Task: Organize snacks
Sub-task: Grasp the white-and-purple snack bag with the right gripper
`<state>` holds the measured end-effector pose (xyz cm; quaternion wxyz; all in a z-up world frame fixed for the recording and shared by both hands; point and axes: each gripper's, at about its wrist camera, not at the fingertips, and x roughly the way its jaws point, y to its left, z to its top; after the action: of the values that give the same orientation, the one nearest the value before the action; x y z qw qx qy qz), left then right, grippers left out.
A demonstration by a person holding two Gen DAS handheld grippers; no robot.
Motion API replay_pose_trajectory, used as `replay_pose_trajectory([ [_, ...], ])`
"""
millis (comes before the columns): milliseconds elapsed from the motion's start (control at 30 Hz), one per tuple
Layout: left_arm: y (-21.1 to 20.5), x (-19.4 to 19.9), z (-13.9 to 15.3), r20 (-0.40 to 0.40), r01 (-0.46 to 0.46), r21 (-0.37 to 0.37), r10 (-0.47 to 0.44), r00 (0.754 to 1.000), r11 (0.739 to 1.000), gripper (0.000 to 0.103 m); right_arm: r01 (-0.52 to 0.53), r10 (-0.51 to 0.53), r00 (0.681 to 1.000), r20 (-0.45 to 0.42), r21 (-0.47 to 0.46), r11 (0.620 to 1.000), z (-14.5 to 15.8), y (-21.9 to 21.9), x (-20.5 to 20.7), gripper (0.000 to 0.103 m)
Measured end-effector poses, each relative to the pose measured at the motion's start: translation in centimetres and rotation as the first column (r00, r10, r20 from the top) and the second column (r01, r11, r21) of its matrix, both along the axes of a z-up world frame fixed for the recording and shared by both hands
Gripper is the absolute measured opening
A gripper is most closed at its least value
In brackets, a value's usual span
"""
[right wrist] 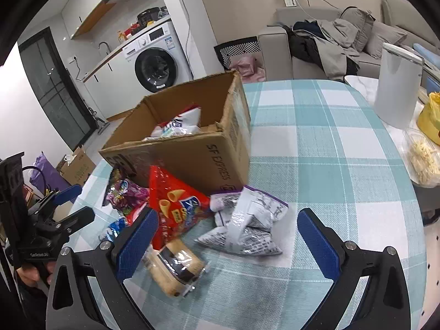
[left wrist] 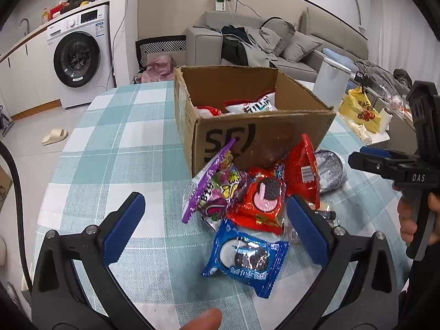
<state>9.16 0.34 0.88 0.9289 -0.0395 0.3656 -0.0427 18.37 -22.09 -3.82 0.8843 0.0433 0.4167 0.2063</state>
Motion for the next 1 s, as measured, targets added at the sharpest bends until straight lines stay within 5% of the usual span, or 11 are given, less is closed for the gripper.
replay_pose_trajectory([
  [733, -2.6, 0.1, -2.8, -0.109, 0.123, 0.052, -0.117, 0.987, 0.991, 0.103, -0.021, 0.022, 0.995, -0.099, 0.002, 1.0, -3.1, 0.1, 1.3, 0.102],
  [1000, -3.4, 0.2, -3.9, -0.151, 0.164, 0.061, -0.153, 0.977, 0.985, 0.103, -0.018, 0.018, 0.994, -0.108, 0.001, 1.0, -4.0, 0.1, 1.7, 0.093],
])
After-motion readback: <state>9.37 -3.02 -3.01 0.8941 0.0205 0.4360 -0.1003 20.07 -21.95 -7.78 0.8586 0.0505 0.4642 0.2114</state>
